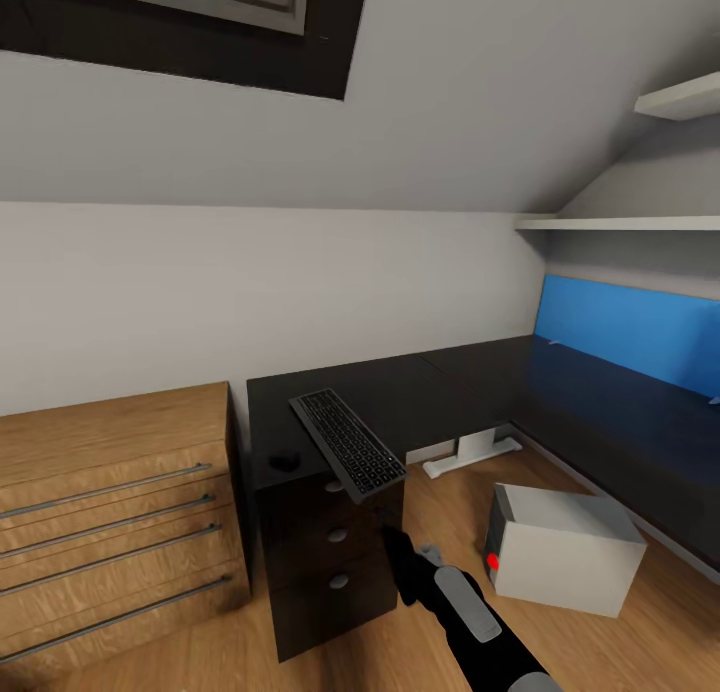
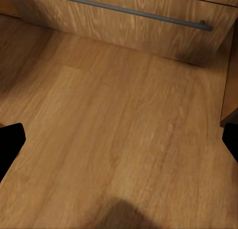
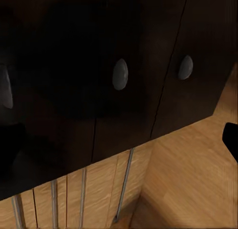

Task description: In the bedroom, organize the workspace by keeping the computer under the desk, ensuring the monitor is on the desk, placing the keyboard on the desk next to the monitor, placing the mouse on the desk next to the keyboard, moving the folder from the swivel chair onto the desk next to the mouse, stacking the notebook on top of the folder with the pen on top of the notebook, and positioning the swivel chair next to the desk.

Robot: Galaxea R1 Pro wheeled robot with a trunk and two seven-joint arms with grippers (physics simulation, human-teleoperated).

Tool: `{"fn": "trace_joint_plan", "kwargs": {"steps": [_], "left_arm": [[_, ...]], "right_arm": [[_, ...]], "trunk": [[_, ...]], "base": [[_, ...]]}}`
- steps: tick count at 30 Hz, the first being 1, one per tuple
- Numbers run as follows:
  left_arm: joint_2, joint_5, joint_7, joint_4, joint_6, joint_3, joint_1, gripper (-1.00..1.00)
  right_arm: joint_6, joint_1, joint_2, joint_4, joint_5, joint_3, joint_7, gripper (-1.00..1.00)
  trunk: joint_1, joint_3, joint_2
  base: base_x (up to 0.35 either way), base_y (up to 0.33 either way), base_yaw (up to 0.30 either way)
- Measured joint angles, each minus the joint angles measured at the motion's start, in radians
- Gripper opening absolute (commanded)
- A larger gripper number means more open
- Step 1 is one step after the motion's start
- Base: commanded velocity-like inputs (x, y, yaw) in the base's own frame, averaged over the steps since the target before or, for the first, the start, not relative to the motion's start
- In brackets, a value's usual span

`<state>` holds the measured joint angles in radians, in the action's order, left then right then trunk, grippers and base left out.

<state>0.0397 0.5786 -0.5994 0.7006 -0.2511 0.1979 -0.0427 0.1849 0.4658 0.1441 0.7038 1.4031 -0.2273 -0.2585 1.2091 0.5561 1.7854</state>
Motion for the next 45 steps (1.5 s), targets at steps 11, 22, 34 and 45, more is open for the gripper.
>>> {"fn": "trace_joint_plan", "kwargs": {"steps": [11, 22, 34, 45], "left_arm": [[0.0, 0.0, 0.0, 0.0, 0.001, 0.003, 0.0, 1.0], [-0.001, 0.001, 0.003, -0.002, 0.007, 0.091, 0.0, 1.0], [-0.012, 0.003, 0.004, -0.006, 0.069, 0.17, 0.0, 1.0], [-0.017, -0.002, 0.004, -0.006, 0.136, 0.173, 0.0, 1.0]], "right_arm": [[-0.006, 0.0, -0.001, -0.033, -0.008, -0.007, -0.027, 1.0], [-0.341, 0.0, -0.001, -0.342, -0.289, -0.018, -0.016, 1.0], [-0.659, 0.0, -0.039, -0.559, -0.556, -0.017, -0.014, 1.0], [-0.745, -0.001, -0.043, -0.631, -0.659, -0.022, 0.039, 1.0]], "trunk": [[0.0, 0.0, 0.0], [-0.027, -0.022, -0.049], [-0.073, -0.059, -0.133], [-0.088, -0.072, -0.161]], "base": [[0.0, 0.0, 0.0], [0.0, 0.0, 0.0], [0.0, 0.0, 0.0], [0.0, 0.0, 0.0]]}}
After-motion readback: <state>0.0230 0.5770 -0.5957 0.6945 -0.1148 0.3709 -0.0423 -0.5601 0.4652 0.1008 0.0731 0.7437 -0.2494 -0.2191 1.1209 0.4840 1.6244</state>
